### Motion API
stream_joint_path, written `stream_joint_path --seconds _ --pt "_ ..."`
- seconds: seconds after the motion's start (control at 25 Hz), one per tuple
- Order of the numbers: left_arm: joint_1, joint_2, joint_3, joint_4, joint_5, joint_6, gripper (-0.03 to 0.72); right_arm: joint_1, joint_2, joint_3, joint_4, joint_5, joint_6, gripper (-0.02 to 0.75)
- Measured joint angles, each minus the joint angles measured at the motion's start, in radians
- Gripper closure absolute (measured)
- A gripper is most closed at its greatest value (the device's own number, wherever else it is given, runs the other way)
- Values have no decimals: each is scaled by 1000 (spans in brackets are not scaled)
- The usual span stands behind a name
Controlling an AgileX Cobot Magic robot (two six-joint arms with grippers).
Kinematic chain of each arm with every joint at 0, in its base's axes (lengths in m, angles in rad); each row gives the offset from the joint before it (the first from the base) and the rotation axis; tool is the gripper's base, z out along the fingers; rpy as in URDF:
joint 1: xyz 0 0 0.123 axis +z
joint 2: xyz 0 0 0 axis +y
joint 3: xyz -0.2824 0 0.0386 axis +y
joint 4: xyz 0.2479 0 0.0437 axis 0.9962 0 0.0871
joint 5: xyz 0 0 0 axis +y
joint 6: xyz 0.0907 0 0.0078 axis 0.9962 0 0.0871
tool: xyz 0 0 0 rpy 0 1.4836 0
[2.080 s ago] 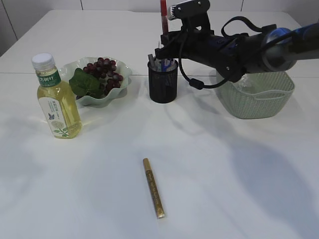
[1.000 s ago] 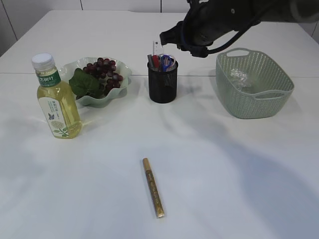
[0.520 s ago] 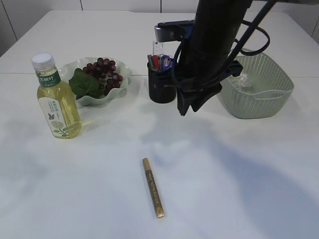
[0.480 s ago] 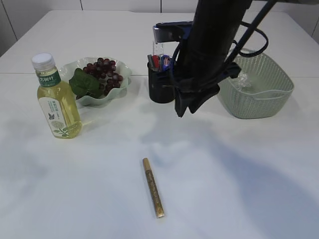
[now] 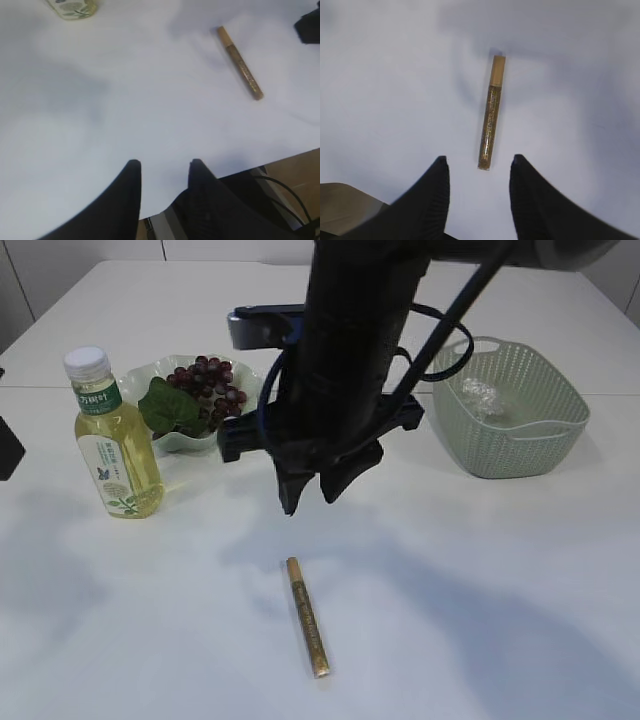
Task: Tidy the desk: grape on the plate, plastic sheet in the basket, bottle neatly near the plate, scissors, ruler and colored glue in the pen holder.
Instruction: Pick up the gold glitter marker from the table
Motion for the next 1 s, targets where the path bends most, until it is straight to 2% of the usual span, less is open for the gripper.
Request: stream_joint_path --seconds 0.2,1.0 --pt "0 -11 0 -31 0 3 449 68 24 0 -42 0 63 376" --pt "0 -116 0 -35 5 6 449 70 275 -16 1 -3 72 372"
